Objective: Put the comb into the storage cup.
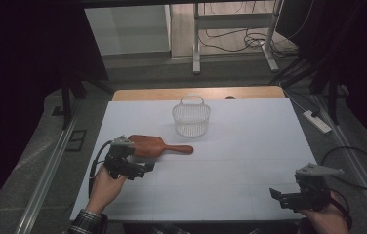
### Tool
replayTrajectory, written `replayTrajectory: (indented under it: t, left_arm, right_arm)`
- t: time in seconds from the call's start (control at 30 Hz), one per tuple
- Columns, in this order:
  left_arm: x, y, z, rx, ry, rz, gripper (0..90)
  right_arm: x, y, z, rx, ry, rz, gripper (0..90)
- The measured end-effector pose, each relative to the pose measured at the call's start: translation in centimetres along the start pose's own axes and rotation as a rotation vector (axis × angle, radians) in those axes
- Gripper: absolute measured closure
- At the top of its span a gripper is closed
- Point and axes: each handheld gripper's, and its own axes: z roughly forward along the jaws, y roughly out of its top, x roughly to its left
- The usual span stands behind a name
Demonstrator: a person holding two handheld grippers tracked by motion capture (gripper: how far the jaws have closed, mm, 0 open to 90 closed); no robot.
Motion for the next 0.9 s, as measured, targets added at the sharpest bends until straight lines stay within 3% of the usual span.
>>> replayTrajectory:
  t: [0.43,0.9]
  left_arm:
    - [0.3,1.2,1.1,0.019,-0.006,-0.001,0.0]
    - [0.7,3.0,2.4,0.058,0.013,0.012,0.0]
  right_arm:
    - [0.0,0.0,0.1,0.004,0.000,0.000,0.0]
    - [0.0,0.0,0.1,0.003,-0.002,-0.002,0.0]
